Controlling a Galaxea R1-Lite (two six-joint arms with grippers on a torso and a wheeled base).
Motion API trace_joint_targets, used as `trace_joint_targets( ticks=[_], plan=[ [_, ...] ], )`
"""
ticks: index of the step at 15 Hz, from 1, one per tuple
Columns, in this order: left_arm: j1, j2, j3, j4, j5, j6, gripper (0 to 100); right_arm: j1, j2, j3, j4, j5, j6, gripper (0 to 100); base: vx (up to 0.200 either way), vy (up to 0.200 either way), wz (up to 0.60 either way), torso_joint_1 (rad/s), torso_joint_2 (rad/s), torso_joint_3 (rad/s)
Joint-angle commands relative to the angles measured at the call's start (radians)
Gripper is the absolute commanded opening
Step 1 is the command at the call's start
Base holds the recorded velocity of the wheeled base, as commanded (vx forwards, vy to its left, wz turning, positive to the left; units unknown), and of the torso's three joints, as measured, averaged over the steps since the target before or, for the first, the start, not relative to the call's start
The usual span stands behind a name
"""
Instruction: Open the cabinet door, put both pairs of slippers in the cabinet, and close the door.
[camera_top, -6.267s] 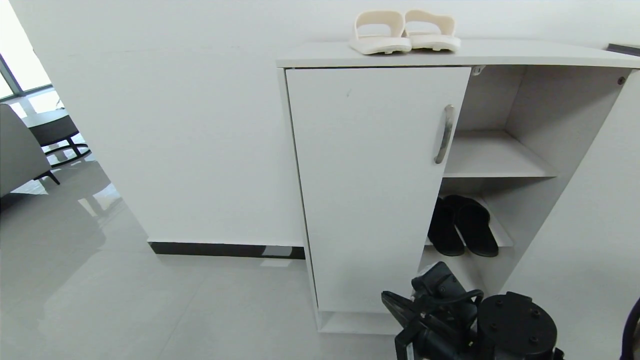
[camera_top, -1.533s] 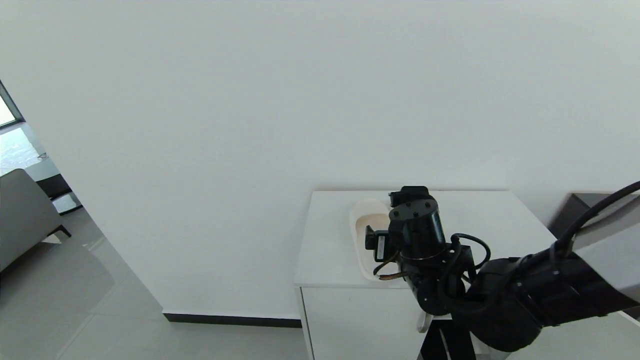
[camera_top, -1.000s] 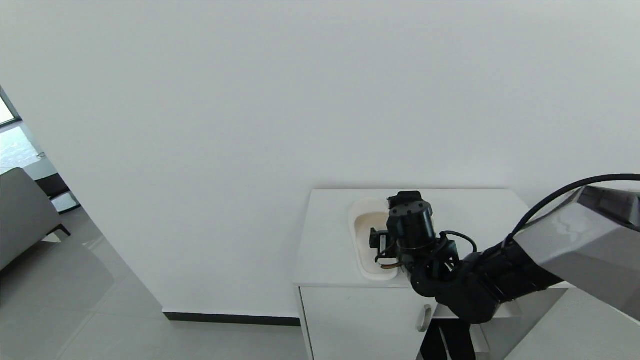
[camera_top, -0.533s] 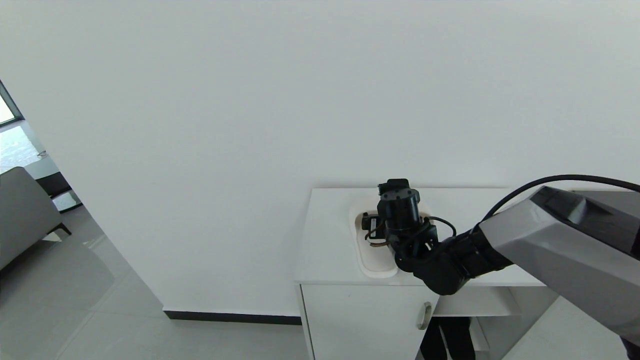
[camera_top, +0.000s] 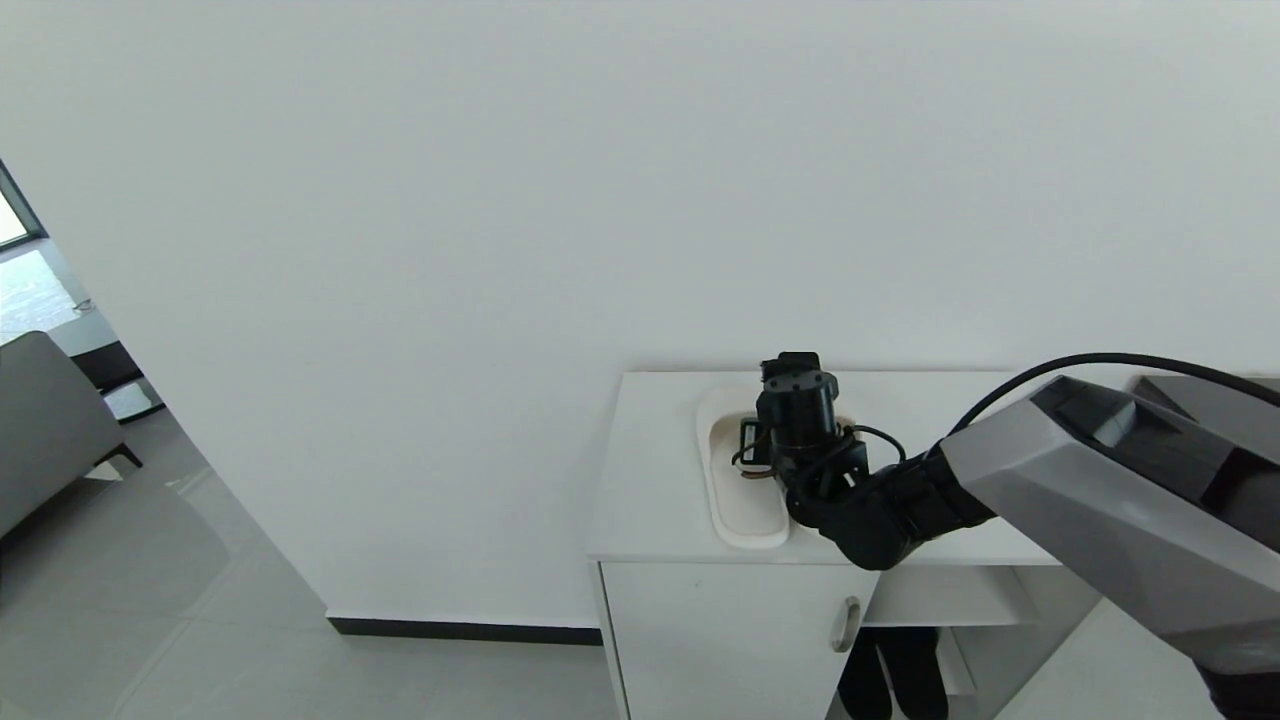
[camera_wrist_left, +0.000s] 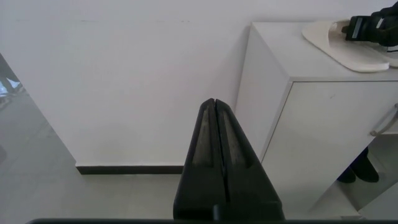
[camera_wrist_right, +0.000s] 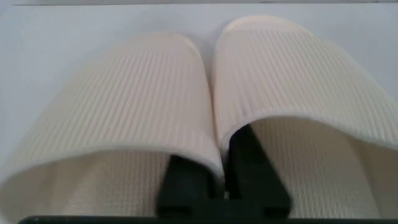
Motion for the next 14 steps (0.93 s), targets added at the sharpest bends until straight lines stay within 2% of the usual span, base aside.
trace_joint_targets(
  ticks=[1,3,5,9,11,14],
  plan=[
    [0.000,0.000,0.000,0.000,0.000,-0.001,0,0.001,-0.016,0.010,-0.002,-0.002,0.002,0,0.000,0.000,0.00,0.000,0.00,0.000],
    [0.000,0.000,0.000,0.000,0.000,-0.002,0,0.015,-0.093,0.058,-0.001,0.007,0.005,0,0.000,0.000,0.00,0.000,0.00,0.000],
    [0.000,0.000,0.000,0.000,0.000,-0.002,0,0.058,-0.203,0.164,-0.002,0.030,0.006,0,0.000,0.000,0.00,0.000,0.00,0.000],
    [0.000,0.000,0.000,0.000,-0.002,-0.002,0,0.202,-0.525,0.569,-0.053,0.262,0.023,0,0.000,0.000,0.00,0.000,0.00,0.000],
    [0.000,0.001,0.000,0.000,-0.002,0.001,0,0.217,-0.582,0.659,-0.051,0.332,0.019,0,0.000,0.000,0.00,0.000,0.00,0.000],
    [0.000,0.000,0.000,0.000,-0.002,0.001,0,0.219,-0.577,0.658,-0.053,0.337,0.020,0,0.000,0.000,0.00,0.000,0.00,0.000]
  ],
)
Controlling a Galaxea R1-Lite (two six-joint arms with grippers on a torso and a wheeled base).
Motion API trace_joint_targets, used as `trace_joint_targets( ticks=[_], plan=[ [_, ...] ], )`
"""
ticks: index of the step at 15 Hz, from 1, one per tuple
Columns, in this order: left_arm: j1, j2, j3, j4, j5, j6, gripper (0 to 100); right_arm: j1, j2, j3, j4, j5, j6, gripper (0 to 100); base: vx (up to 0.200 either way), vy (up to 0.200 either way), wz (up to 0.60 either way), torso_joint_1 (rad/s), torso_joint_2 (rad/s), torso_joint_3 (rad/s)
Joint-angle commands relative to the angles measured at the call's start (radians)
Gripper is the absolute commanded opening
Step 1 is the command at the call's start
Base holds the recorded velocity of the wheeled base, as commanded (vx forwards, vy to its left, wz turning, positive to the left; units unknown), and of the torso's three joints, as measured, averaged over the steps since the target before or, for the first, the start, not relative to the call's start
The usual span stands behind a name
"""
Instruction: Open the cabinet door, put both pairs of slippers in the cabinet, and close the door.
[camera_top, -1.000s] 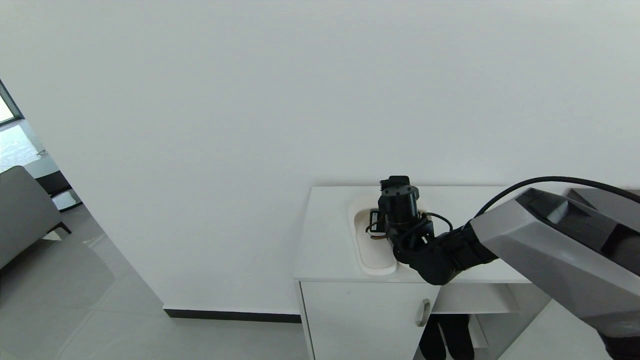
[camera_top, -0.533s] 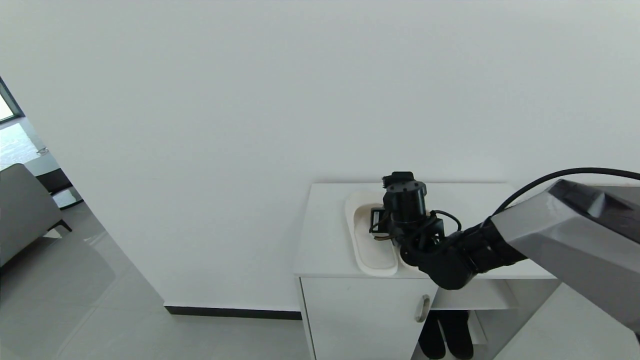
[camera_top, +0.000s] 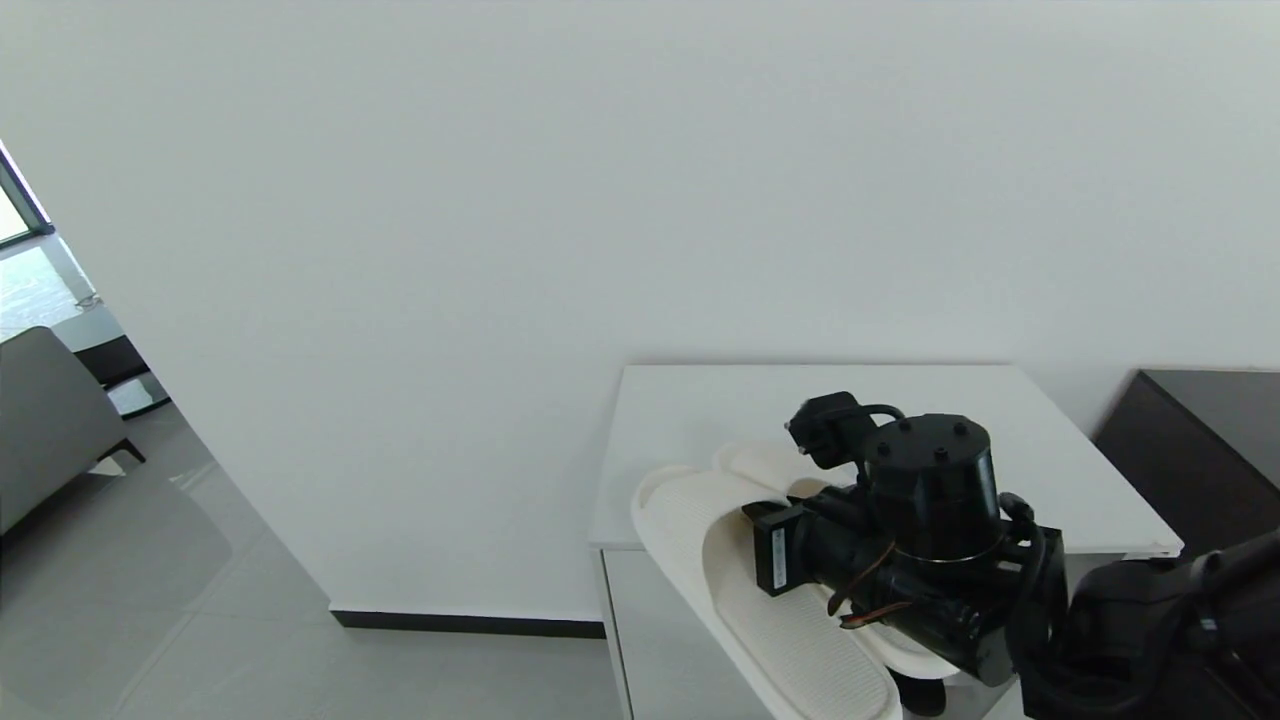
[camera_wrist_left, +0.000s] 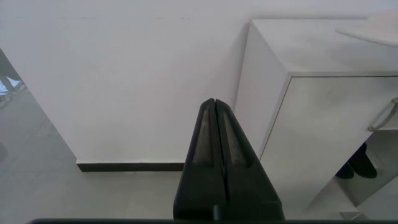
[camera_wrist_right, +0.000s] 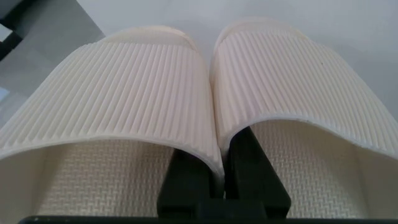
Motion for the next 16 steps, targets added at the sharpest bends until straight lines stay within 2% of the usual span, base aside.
trace_joint_targets(
  ticks=[1,8,10,14,16],
  plan=[
    [0.000,0.000,0.000,0.000,0.000,0.000,0,0.011,-0.048,0.016,-0.001,-0.001,0.000,0,-0.200,0.000,0.00,0.002,0.00,-0.002],
    [0.000,0.000,0.000,0.000,0.000,-0.002,0,0.022,-0.048,0.059,-0.012,0.024,-0.001,0,-0.200,0.000,0.00,0.003,0.00,0.004],
    [0.000,0.000,0.000,0.000,0.000,-0.002,0,0.017,-0.094,0.154,-0.095,0.240,-0.001,0,-0.100,0.000,0.00,0.001,0.00,-0.001],
    [0.000,0.000,0.000,0.000,0.000,0.000,0,0.001,-0.185,0.271,-0.147,0.504,0.002,0,0.000,0.000,0.00,0.000,0.00,0.000],
    [0.000,0.000,0.000,0.000,0.000,0.000,0,-0.001,-0.195,0.281,-0.147,0.536,0.000,0,0.000,0.000,0.00,0.000,0.00,0.000]
  ],
)
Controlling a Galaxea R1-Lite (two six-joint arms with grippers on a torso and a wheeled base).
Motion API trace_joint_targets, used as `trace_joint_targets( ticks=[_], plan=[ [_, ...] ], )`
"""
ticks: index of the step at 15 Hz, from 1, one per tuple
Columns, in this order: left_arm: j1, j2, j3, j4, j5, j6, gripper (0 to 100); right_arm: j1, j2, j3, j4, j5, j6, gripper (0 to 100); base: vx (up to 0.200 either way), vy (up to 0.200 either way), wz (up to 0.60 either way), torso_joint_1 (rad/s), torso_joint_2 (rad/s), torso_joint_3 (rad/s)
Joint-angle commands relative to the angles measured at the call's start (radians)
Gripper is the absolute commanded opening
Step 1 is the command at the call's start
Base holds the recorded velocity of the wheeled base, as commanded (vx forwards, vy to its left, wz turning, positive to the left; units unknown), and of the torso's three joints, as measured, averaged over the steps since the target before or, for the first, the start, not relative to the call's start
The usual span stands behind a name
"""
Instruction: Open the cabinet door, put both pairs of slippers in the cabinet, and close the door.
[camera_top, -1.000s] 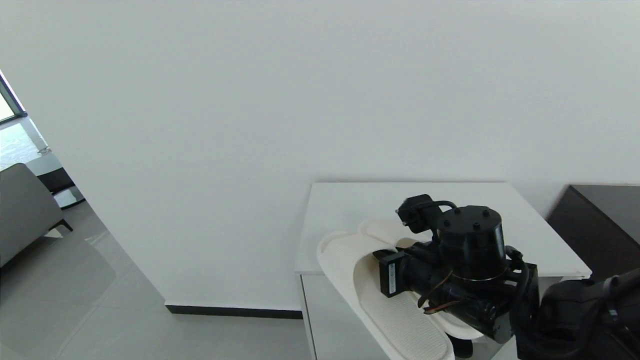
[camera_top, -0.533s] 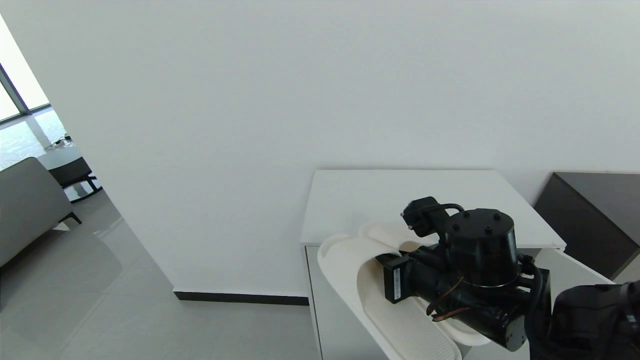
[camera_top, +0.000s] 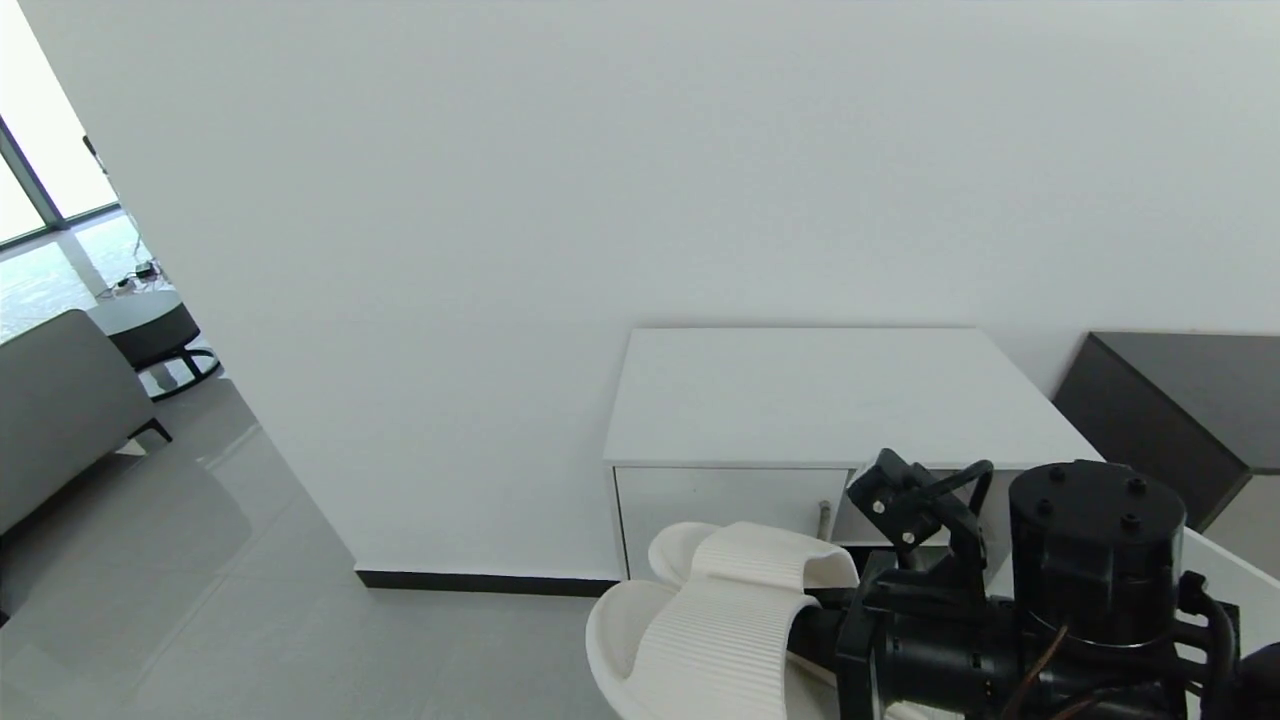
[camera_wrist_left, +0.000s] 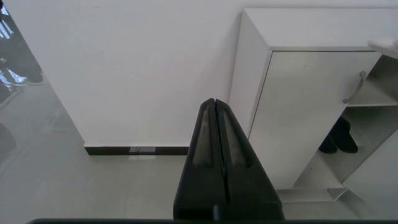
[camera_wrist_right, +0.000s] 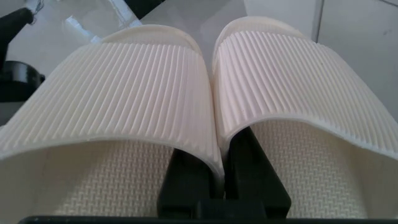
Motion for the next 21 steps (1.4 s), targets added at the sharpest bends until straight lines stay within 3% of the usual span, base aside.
trace_joint_targets(
  ticks=[1,21],
  plan=[
    [0.000,0.000,0.000,0.000,0.000,0.000,0,-0.006,-0.028,0.016,0.000,0.002,-0.002,0,0.000,0.000,0.00,0.000,0.00,0.000],
    [0.000,0.001,0.000,0.000,0.000,0.000,0,-0.021,-0.022,0.047,-0.002,0.008,-0.031,0,0.000,-0.190,-0.03,0.002,0.00,0.002]
  ],
)
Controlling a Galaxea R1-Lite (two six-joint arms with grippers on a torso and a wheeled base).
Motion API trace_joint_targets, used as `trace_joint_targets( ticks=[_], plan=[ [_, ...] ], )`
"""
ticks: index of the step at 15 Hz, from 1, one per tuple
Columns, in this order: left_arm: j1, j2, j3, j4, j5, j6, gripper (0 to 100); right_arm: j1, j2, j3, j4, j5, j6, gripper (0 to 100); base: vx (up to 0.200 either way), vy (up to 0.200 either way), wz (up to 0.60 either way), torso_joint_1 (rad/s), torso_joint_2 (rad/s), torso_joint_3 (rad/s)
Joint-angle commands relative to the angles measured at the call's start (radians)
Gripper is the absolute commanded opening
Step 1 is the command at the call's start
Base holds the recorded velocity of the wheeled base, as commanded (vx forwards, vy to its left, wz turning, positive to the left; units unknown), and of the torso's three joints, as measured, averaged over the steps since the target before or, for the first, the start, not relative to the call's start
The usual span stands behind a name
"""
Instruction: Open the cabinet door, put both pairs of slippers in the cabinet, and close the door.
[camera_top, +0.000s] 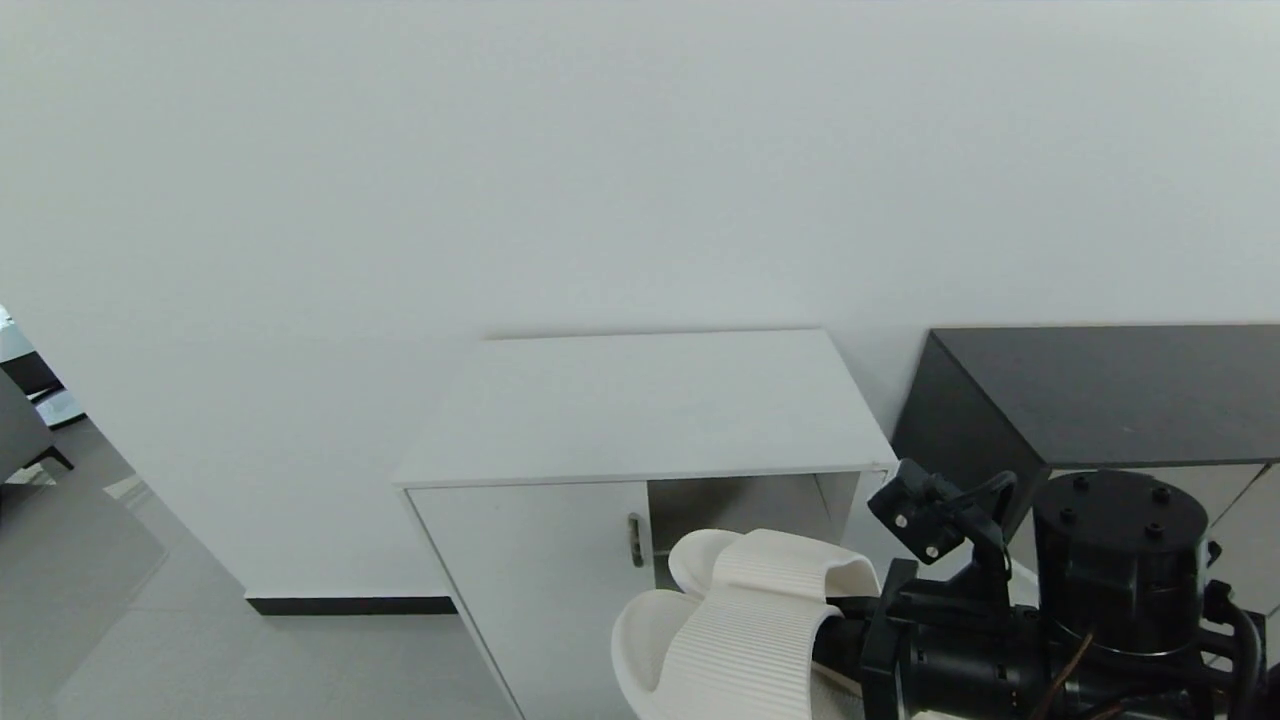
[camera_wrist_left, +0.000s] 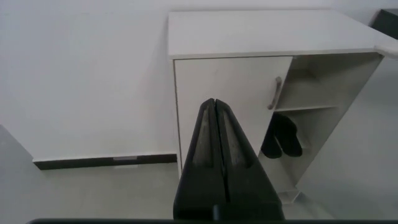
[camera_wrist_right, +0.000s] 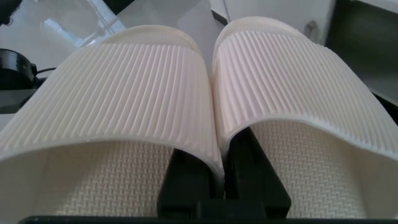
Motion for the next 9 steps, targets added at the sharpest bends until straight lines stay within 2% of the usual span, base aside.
trace_joint_targets(
  ticks=[1,2,6,9],
  plan=[
    [0.000,0.000,0.000,0.000,0.000,0.000,0,0.001,0.003,0.002,-0.001,0.000,0.000,0,0.000,-0.200,0.00,-0.002,0.00,-0.002],
    [0.000,0.001,0.000,0.000,0.000,0.000,0,0.001,0.003,0.003,-0.001,0.000,0.000,0,0.000,-0.200,0.00,0.002,0.00,0.007],
    [0.000,0.000,0.000,0.000,0.000,0.000,0,0.002,0.009,0.006,-0.009,0.000,-0.015,0,0.000,0.000,0.00,0.000,0.00,0.000],
    [0.000,0.000,0.000,0.000,0.000,0.000,0,0.004,0.014,0.017,-0.015,0.002,-0.038,0,0.000,0.000,0.00,-0.126,0.25,0.139]
  ],
)
